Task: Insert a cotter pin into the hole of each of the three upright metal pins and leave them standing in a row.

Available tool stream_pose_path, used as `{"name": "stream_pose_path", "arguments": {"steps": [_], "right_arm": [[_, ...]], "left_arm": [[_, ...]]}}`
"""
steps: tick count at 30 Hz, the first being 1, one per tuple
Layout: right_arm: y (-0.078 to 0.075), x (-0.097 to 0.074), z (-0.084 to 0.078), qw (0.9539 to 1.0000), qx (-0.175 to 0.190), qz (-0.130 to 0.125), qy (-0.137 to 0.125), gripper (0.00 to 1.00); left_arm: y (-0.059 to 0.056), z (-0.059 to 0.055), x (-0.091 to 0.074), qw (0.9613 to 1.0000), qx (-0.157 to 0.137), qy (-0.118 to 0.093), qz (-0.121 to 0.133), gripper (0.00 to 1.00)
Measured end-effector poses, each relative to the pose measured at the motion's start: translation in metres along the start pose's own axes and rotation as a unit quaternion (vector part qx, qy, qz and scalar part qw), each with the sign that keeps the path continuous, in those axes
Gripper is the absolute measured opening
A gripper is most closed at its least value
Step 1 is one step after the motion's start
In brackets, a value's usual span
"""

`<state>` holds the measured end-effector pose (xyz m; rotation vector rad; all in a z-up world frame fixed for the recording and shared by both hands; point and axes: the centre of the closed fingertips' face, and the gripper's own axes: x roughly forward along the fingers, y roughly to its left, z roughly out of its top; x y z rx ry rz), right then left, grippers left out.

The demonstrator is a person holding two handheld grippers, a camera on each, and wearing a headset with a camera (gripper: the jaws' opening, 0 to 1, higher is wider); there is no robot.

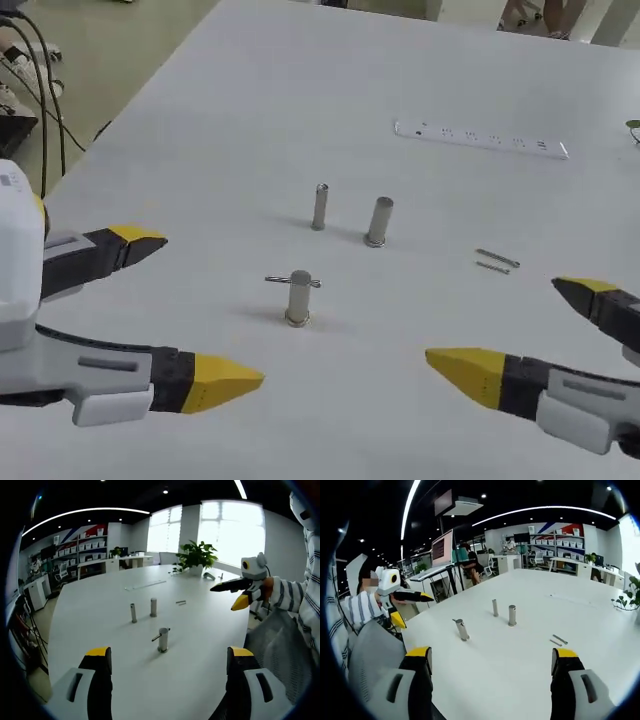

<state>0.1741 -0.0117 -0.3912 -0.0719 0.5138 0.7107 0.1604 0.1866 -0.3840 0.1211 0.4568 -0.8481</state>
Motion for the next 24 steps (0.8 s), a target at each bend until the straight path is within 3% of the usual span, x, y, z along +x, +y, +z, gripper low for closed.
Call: {"name": "stream_pose_path", "arguments": {"steps": [2,10,15,19,24], "right_arm": [[0.003,-0.001,-0.003,1.0000,0.008,0.003,0.001,0.98],[0.006,-0.002,-0.013,0.9998,0.011,0.001,0.016,0.98],[0.008,-0.003,-0.013,0.9998,0.016,0.002,0.014,0.98],[0.006,-0.006,-0.015,0.9998,0.012,-0.004,0.018,0.98],[0.004,-0.010,-0.017,0.9996,0.015,-0.008,0.020,0.98]], "left_arm": [[0.000,0.007,0.001,0.9999,-0.005,-0.014,-0.001,0.93],[0.006,0.022,0.011,0.9996,0.000,-0.026,-0.009,0.91],[0.010,0.047,0.023,0.9979,0.017,-0.057,-0.026,0.89],[0.019,0.063,0.035,0.9971,0.027,-0.065,-0.027,0.86],[0.027,0.081,0.056,0.9954,0.030,-0.079,-0.045,0.78]]}}
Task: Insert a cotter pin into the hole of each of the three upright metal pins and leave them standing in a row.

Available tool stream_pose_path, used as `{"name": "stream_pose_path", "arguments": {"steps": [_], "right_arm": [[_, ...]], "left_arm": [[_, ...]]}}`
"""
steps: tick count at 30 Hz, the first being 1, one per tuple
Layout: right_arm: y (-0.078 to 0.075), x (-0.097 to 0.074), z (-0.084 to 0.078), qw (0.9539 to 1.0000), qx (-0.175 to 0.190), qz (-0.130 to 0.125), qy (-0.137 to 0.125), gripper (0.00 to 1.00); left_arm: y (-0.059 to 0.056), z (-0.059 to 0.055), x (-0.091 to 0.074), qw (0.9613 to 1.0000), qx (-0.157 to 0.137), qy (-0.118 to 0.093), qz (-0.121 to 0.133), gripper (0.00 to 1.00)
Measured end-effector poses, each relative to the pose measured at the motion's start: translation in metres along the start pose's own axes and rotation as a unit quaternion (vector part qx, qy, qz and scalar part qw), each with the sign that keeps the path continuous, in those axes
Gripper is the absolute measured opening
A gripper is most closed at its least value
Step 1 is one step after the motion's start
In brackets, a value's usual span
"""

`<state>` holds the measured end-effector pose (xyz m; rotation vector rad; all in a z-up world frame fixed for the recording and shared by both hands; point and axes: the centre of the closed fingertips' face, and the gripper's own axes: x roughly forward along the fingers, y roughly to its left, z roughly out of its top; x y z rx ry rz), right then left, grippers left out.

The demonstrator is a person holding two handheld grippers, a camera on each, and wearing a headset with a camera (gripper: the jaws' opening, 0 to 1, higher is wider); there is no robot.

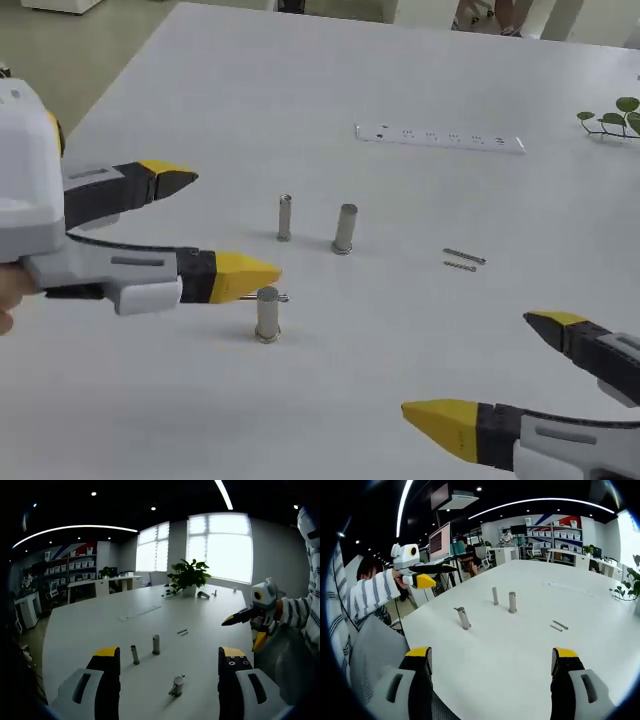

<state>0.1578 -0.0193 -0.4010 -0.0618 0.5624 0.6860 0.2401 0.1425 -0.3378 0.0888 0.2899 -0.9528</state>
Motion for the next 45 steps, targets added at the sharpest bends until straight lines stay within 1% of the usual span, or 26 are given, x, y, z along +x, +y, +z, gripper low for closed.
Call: {"name": "stream_pose_path", "arguments": {"steps": [2,3,5,6,8,10,13,14,16,17,19,20,22,23,26,27,28,29,30,34,37,39,42,45], "right_arm": [[-0.001,-0.001,-0.001,1.0000,0.001,-0.001,0.001,0.98],[-0.001,-0.002,-0.001,1.0000,0.001,-0.001,0.002,0.98],[-0.003,-0.003,-0.003,1.0000,0.003,-0.002,0.003,0.98],[-0.003,-0.004,-0.003,1.0000,0.002,-0.004,0.004,0.98],[-0.005,-0.005,-0.003,1.0000,0.000,-0.007,0.002,0.98],[-0.007,-0.006,-0.003,1.0000,0.001,-0.010,0.002,0.98],[-0.009,-0.008,-0.003,0.9999,0.006,-0.013,-0.001,0.98],[-0.010,-0.008,-0.003,0.9999,0.006,-0.013,-0.001,0.98],[-0.010,-0.008,-0.004,0.9999,0.005,-0.014,0.000,0.98],[-0.010,-0.007,-0.004,0.9999,0.004,-0.014,0.000,0.98],[-0.009,-0.007,-0.005,0.9999,0.005,-0.013,0.001,0.97],[-0.010,-0.006,-0.005,0.9999,0.006,-0.013,0.000,0.98],[-0.009,-0.005,-0.006,0.9999,0.008,-0.011,0.002,0.97],[-0.008,-0.005,-0.006,0.9999,0.008,-0.011,0.002,0.97],[-0.007,-0.005,-0.006,0.9999,0.011,-0.010,0.001,0.97],[-0.006,-0.005,-0.006,0.9999,0.011,-0.009,0.000,0.97],[-0.006,-0.005,-0.006,0.9999,0.013,-0.010,-0.001,0.97],[-0.007,-0.005,-0.006,0.9998,0.014,-0.011,-0.001,0.97],[-0.007,-0.006,-0.006,0.9998,0.015,-0.011,-0.001,0.97],[-0.009,-0.007,-0.007,0.9998,0.016,-0.013,-0.001,0.97],[-0.009,-0.007,-0.007,0.9997,0.020,-0.013,-0.002,0.97],[-0.009,-0.008,-0.007,0.9997,0.020,-0.013,-0.002,0.97],[-0.009,-0.008,-0.007,0.9997,0.022,-0.013,-0.002,0.96],[-0.009,-0.008,-0.007,0.9997,0.022,-0.012,-0.001,0.96]], "left_arm": [[0.004,0.001,0.006,1.0000,-0.001,0.001,0.000,0.77],[0.008,0.000,0.011,1.0000,0.002,0.003,0.002,0.76],[0.016,-0.003,0.019,0.9998,0.011,0.016,0.011,0.72],[0.019,-0.006,0.024,0.9996,0.011,0.022,0.015,0.68],[0.022,-0.011,0.029,0.9995,-0.004,0.029,0.009,0.62],[0.026,-0.017,0.037,0.9991,-0.014,0.040,0.007,0.61],[0.033,-0.025,0.049,0.9984,-0.010,0.055,0.010,0.61],[0.036,-0.027,0.051,0.9981,-0.007,0.059,0.013,0.59],[0.045,-0.033,0.058,0.9973,0.009,0.070,0.017,0.55],[0.051,-0.034,0.063,0.9970,0.011,0.074,0.021,0.53],[0.057,-0.035,0.068,0.9969,0.012,0.075,0.023,0.52],[0.061,-0.035,0.073,0.9971,0.006,0.072,0.022,0.51],[0.064,-0.037,0.077,0.9970,-0.003,0.073,0.023,0.48],[0.068,-0.040,0.082,0.9968,-0.007,0.075,0.025,0.46],[0.077,-0.050,0.091,0.9950,-0.016,0.091,0.038,0.41],[0.079,-0.053,0.094,0.9945,-0.012,0.094,0.043,0.41],[0.083,-0.058,0.097,0.9934,-0.008,0.103,0.050,0.40],[0.084,-0.061,0.099,0.9932,-0.007,0.106,0.048,0.39],[0.084,-0.066,0.102,0.9925,-0.016,0.112,0.046,0.38],[0.086,-0.073,0.110,0.9916,-0.012,0.120,0.047,0.34],[0.087,-0.080,0.115,0.9906,-0.017,0.128,0.046,0.32],[0.088,-0.081,0.117,0.9903,-0.018,0.129,0.048,0.29],[0.088,-0.084,0.122,0.9901,-0.030,0.129,0.046,0.26],[0.091,-0.087,0.123,0.9890,-0.029,0.134,0.056,0.23]]}}
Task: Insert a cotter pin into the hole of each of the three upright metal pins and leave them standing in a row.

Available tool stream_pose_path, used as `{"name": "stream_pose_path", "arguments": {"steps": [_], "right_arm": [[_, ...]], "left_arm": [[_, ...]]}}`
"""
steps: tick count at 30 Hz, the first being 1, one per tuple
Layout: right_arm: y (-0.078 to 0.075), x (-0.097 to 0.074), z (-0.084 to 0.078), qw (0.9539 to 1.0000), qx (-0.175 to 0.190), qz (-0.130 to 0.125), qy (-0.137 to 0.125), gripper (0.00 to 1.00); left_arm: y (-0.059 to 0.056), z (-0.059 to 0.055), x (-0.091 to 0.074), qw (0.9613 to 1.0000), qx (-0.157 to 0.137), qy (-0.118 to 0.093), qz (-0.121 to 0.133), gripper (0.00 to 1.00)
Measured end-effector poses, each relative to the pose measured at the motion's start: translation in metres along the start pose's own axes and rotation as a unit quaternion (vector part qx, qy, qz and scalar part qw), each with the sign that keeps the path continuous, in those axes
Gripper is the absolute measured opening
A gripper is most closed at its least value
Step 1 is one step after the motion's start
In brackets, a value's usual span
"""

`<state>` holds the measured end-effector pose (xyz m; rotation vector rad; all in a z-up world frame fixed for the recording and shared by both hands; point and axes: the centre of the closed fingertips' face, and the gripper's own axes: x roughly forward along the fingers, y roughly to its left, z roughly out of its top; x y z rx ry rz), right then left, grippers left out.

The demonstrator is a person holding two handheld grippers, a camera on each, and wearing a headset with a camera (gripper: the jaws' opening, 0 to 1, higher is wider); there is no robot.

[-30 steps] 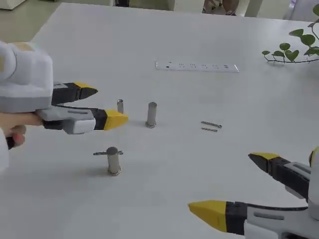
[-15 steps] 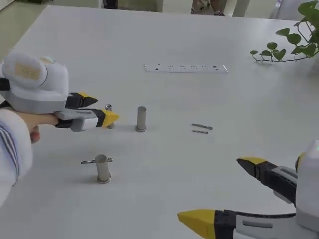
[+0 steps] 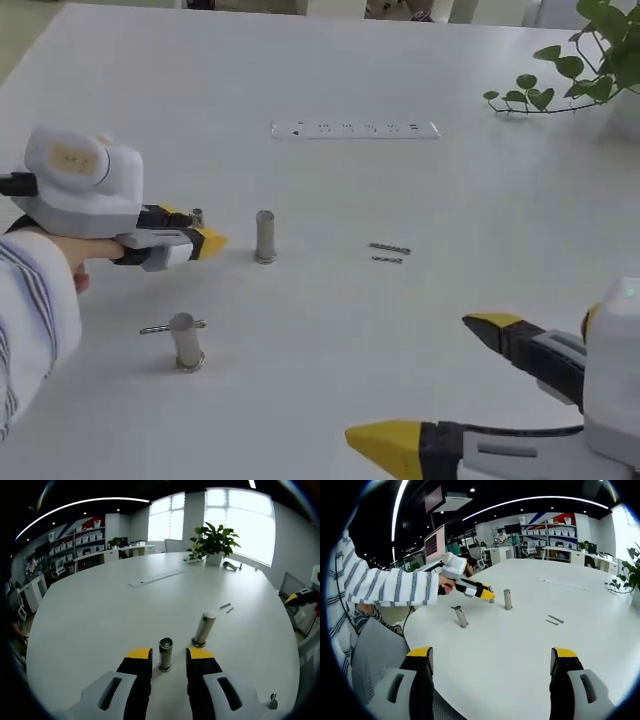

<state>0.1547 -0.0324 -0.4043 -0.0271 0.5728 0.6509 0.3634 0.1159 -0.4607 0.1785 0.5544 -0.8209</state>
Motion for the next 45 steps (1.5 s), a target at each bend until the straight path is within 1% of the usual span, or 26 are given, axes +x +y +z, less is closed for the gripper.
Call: {"name": "stream_pose_path", "arguments": {"steps": [3,4,5,6,8,9,11,14,16,20,23,25,26,27,30,31,33,34,37,38,39,41,43,44,45], "right_arm": [[0.000,0.000,0.000,1.0000,0.000,0.001,0.000,0.96],[0.001,0.000,-0.001,1.0000,0.001,0.000,0.001,0.96],[0.001,0.000,-0.001,1.0000,0.001,0.000,0.001,0.96],[0.001,-0.001,-0.001,1.0000,0.001,-0.001,0.001,0.96],[0.001,-0.001,-0.001,1.0000,0.003,-0.001,0.000,0.96],[0.001,-0.001,-0.001,1.0000,0.004,-0.001,0.000,0.96],[0.001,-0.001,-0.001,1.0000,0.004,-0.002,0.000,0.95],[0.000,-0.002,-0.002,1.0000,0.006,-0.003,0.002,0.95],[0.000,-0.003,-0.002,1.0000,0.006,-0.004,0.001,0.95],[0.000,-0.005,-0.001,1.0000,0.004,-0.006,-0.001,0.95],[0.001,-0.005,0.000,1.0000,0.001,-0.006,-0.003,0.95],[0.001,-0.006,0.001,1.0000,0.000,-0.006,-0.003,0.95],[0.001,-0.006,0.001,1.0000,0.000,-0.005,-0.003,0.95],[0.002,-0.006,0.001,1.0000,0.001,-0.005,-0.004,0.95],[0.002,-0.006,0.001,1.0000,0.001,-0.004,-0.006,0.95],[0.003,-0.006,0.001,1.0000,0.000,-0.003,-0.006,0.95],[0.003,-0.006,0.002,1.0000,-0.001,-0.003,-0.007,0.95],[0.004,-0.006,0.002,1.0000,-0.002,-0.002,-0.008,0.95],[0.004,-0.007,0.004,0.9999,-0.004,-0.002,-0.010,0.95],[0.004,-0.007,0.004,0.9999,-0.004,-0.002,-0.011,0.95],[0.004,-0.008,0.004,0.9999,-0.004,-0.001,-0.012,0.95],[0.006,-0.009,0.004,0.9999,-0.006,0.003,-0.012,0.95],[0.006,-0.009,0.004,0.9999,-0.009,0.004,-0.011,0.95],[0.007,-0.009,0.004,0.9999,-0.009,0.005,-0.010,0.96],[0.007,-0.009,0.003,0.9999,-0.010,0.006,-0.010,0.96]], "left_arm": [[0.001,-0.001,0.002,1.0000,0.003,0.001,0.005,0.18],[0.002,-0.002,0.002,0.9997,0.020,0.009,0.007,0.16],[0.006,-0.003,0.001,0.9989,0.040,0.014,0.020,0.13],[0.006,-0.004,0.001,0.9989,0.038,0.016,0.023,0.11],[0.004,-0.004,0.002,0.9996,0.020,0.011,0.015,0.07],[0.003,-0.004,0.002,0.9996,0.021,0.012,0.013,0.06],[0.004,-0.005,0.000,0.9994,0.027,0.016,0.017,0.06],[0.006,-0.006,-0.001,0.9994,0.017,0.020,0.021,0.05],[0.007,-0.006,-0.002,0.9992,0.024,0.022,0.024,0.05],[0.005,-0.007,-0.003,0.9993,0.023,0.022,0.020,0.05],[0.004,0.000,-0.007,0.9995,0.021,0.013,0.021,0.05],[-0.001,0.013,-0.012,0.9997,0.018,-0.011,0.012,0.05],[-0.003,0.019,-0.016,0.9997,0.017,-0.018,0.008,0.05],[-0.004,0.023,-0.019,0.9996,0.016,-0.021,0.006,0.05],[-0.012,0.033,-0.027,0.9993,0.018,-0.033,-0.009,0.05],[-0.019,0.038,-0.031,0.9986,0.024,-0.039,-0.026,0.05],[-0.030,0.045,-0.038,0.9971,0.029,-0.053,-0.046,0.05],[-0.034,0.047,-0.040,0.9966,0.034,-0.054,-0.051,0.05],[-0.049,0.049,-0.050,0.9956,0.045,-0.052,-0.063,0.05],[-0.054,0.050,-0.053,0.9947,0.052,-0.055,-0.070,0.05],[-0.061,0.050,-0.057,0.9936,0.058,-0.056,-0.079,0.05],[-0.078,0.051,-0.064,0.9910,0.075,-0.056,-0.095,0.05],[-0.090,0.052,-0.069,0.9883,0.090,-0.058,-0.109,0.05],[-0.097,0.053,-0.073,0.9870,0.095,-0.059,-0.116,0.05],[-0.102,0.054,-0.074,0.9859,0.099,-0.061,-0.120,0.05]]}}
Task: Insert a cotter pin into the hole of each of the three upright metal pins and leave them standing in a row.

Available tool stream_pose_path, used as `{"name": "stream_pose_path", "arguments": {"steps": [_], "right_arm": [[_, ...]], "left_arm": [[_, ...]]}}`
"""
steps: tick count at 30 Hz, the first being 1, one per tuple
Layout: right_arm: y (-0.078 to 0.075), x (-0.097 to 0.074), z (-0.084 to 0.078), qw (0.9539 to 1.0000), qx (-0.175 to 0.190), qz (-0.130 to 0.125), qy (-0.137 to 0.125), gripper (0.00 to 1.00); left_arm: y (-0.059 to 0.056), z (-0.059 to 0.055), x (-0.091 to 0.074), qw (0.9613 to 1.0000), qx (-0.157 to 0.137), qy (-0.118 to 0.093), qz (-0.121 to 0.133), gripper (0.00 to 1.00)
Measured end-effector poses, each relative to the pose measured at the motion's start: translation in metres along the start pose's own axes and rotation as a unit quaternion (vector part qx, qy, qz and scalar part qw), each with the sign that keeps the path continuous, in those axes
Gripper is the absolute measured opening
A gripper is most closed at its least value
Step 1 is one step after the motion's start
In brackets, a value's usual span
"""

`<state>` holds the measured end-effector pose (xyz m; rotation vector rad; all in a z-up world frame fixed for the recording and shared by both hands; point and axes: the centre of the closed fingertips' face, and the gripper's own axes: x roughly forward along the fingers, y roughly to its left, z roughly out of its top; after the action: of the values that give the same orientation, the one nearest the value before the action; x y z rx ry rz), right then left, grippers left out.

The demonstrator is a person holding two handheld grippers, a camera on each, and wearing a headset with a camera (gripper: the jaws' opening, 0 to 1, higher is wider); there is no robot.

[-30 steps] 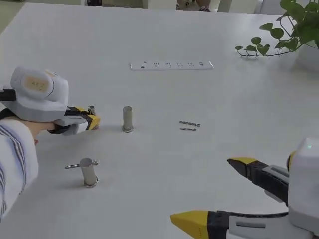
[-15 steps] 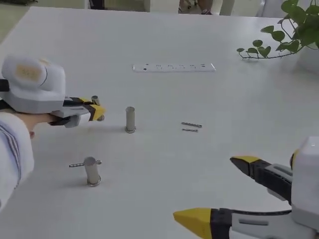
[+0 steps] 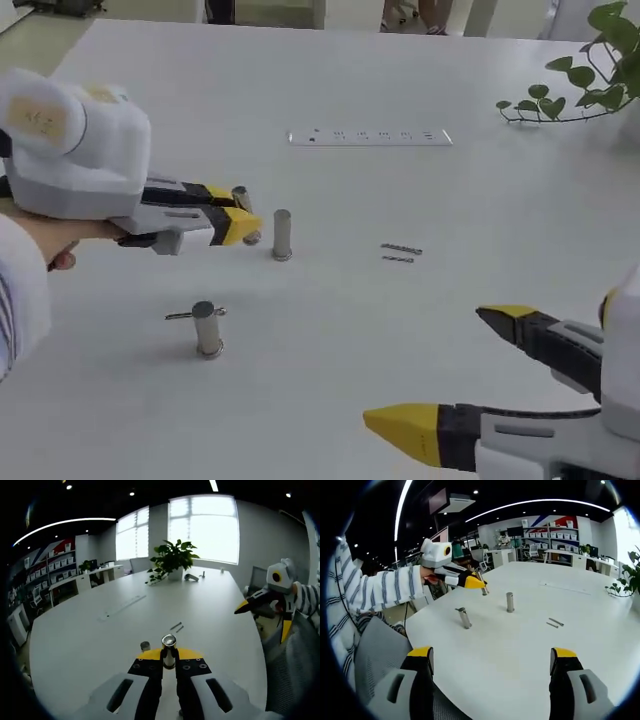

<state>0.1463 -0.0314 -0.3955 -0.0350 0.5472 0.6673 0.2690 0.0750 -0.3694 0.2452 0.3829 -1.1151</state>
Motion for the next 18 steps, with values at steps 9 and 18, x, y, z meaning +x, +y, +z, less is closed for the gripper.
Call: {"name": "stream_pose_path", "arguments": {"steps": [9,18], "right_arm": [[0.000,-0.002,-0.002,1.0000,-0.002,0.002,0.004,0.96],[-0.002,-0.005,-0.006,1.0000,-0.002,-0.001,0.010,0.95]], "left_arm": [[-0.047,0.004,0.008,0.9989,0.021,0.010,-0.040,0.05],[-0.085,-0.005,0.018,0.9976,0.023,0.007,-0.065,0.05]]}}
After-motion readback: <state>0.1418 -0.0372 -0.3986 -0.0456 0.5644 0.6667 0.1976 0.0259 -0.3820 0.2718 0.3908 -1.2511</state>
